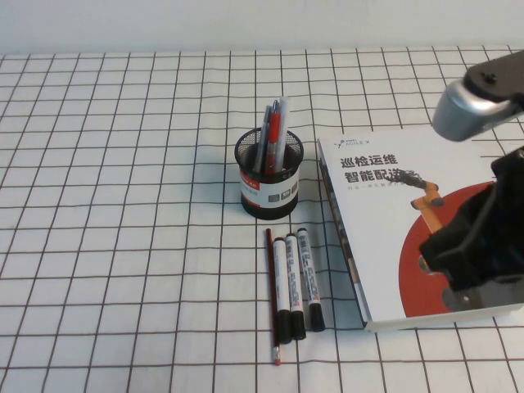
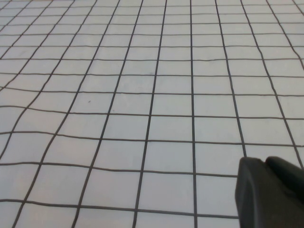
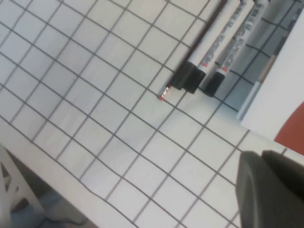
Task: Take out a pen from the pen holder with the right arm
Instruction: 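Take a marker out of the pen holder and lay it on the table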
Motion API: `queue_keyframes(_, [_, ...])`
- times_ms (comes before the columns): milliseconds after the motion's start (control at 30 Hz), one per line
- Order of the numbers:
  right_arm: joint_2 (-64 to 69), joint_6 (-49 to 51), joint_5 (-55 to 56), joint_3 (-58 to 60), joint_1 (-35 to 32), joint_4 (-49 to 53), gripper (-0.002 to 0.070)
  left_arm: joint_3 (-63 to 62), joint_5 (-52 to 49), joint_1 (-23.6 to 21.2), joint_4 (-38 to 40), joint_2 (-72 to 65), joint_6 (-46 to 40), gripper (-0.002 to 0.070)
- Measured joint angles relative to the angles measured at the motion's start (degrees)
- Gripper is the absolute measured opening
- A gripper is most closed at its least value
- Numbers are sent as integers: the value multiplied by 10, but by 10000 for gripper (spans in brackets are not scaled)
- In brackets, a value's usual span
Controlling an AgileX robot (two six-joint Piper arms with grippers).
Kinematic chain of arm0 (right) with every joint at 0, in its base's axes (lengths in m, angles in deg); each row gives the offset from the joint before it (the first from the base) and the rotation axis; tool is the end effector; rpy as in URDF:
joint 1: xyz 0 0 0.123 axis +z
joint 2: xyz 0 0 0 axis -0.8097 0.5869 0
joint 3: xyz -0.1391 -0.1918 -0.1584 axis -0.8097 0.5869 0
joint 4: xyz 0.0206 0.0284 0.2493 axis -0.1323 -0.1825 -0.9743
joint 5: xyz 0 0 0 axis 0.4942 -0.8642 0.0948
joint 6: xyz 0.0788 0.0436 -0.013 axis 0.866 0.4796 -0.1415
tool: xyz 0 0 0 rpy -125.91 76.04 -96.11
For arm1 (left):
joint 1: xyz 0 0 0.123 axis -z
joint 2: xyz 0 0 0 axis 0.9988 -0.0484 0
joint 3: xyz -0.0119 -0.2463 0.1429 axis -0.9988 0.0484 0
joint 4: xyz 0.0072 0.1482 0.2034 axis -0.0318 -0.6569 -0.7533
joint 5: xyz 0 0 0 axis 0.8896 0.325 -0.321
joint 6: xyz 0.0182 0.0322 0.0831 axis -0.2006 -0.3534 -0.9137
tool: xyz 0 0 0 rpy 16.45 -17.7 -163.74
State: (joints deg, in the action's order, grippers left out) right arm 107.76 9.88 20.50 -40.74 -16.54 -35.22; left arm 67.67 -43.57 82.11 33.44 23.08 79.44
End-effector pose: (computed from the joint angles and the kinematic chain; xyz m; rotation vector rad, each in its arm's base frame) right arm 0.1617 0.1430 0.3879 -0.7218 2.5015 0.5124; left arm 0.0525 0.0022 0.1716 -0.0180 1.8709 0.0708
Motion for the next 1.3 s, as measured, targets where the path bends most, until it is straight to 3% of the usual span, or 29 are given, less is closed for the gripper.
queue_keyframes(267, [-13,-62,-29,1,0,37,-15,0,0,0,0,0,0,-3])
queue_keyframes(433, [-38,-72,63,56,-17,62,-15,0,0,0,0,0,0,-3])
queue_keyframes(967, [-440,-100,570,632,-310,41,-15,0,0,0,0,0,0,-3])
queue_keyframes(1100, [-544,-100,628,714,-352,41,-15,0,0,0,0,0,0,-3])
queue_keyframes(1300, [-630,-100,620,726,-359,39,-15,0,0,0,0,0,0,-3])
